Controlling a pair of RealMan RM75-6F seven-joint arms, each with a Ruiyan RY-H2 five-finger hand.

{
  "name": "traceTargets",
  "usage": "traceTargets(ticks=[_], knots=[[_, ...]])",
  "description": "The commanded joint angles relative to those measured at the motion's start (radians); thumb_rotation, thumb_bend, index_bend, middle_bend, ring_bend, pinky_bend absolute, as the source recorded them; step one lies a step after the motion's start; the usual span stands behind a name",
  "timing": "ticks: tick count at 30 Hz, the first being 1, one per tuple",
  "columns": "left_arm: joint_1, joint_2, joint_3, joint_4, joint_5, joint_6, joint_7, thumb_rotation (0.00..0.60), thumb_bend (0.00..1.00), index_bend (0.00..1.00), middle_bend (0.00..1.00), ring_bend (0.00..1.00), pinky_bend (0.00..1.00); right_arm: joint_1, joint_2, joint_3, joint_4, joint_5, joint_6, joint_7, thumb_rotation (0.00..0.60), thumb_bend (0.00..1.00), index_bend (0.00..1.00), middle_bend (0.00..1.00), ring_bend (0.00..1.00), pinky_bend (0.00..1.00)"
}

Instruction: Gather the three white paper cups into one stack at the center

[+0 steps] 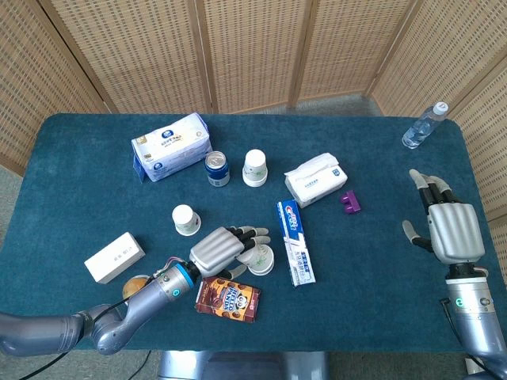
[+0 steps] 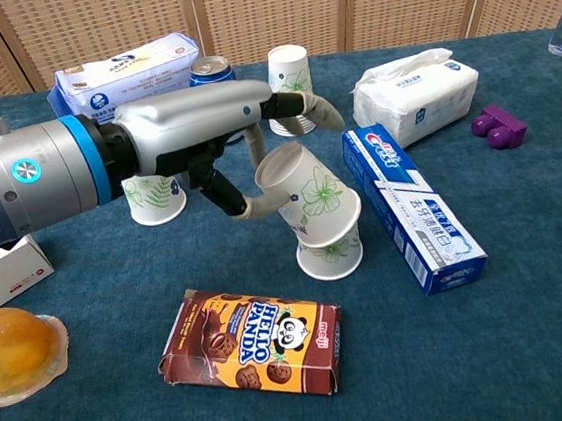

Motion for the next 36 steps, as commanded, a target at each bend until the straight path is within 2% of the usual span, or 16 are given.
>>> traceTargets(ticks=[1, 4, 10, 15, 21, 28, 36], knots=[[-0.011, 0.004, 0.006, -0.005, -0.051, -0.001, 0.074, 0.6, 0.47, 0.0, 0.0, 0.0, 0.1, -0.001, 0.0, -0.001, 0.001, -0.001, -0.001, 0.001, 0.6, 0.37, 0.01, 0.19, 0.16, 0.53], [0.003, 0.021, 0.007, -0.029, -0.065, 0.037, 0.101, 0.6, 0.46, 0.0, 0.0, 0.0, 0.07, -0.001, 0.0, 0.0, 0.006, 0.0, -0.004, 0.003, 0.6, 0.37, 0.01, 0.19, 0.16, 0.53], [0.06, 0.106, 0.027, -0.092, -0.065, 0.119, 0.109, 0.6, 0.47, 0.0, 0.0, 0.0, 0.12, 0.005, -0.007, 0.002, 0.02, 0.001, -0.017, 0.012, 0.6, 0.37, 0.01, 0.19, 0.16, 0.53], [0.083, 0.135, 0.042, -0.107, -0.034, 0.147, 0.074, 0.6, 0.47, 0.02, 0.0, 0.0, 0.18, 0.008, -0.01, 0.003, 0.029, 0.005, -0.025, 0.014, 0.6, 0.37, 0.01, 0.19, 0.16, 0.53], [0.062, 0.105, 0.049, -0.084, -0.035, 0.114, 0.085, 0.6, 0.47, 0.05, 0.01, 0.0, 0.2, 0.005, -0.009, 0.004, 0.03, 0.003, -0.023, 0.019, 0.6, 0.37, 0.01, 0.19, 0.16, 0.53], [0.022, 0.039, 0.032, -0.025, -0.087, 0.086, 0.158, 0.6, 0.47, 0.06, 0.02, 0.01, 0.2, -0.007, -0.007, -0.002, 0.041, 0.005, -0.019, 0.037, 0.6, 0.37, 0.0, 0.19, 0.16, 0.53], [-0.001, 0.005, 0.01, 0.005, -0.115, 0.085, 0.175, 0.6, 0.46, 0.06, 0.02, 0.01, 0.2, -0.013, -0.002, 0.0, 0.043, 0.002, -0.014, 0.045, 0.6, 0.37, 0.0, 0.19, 0.16, 0.53]])
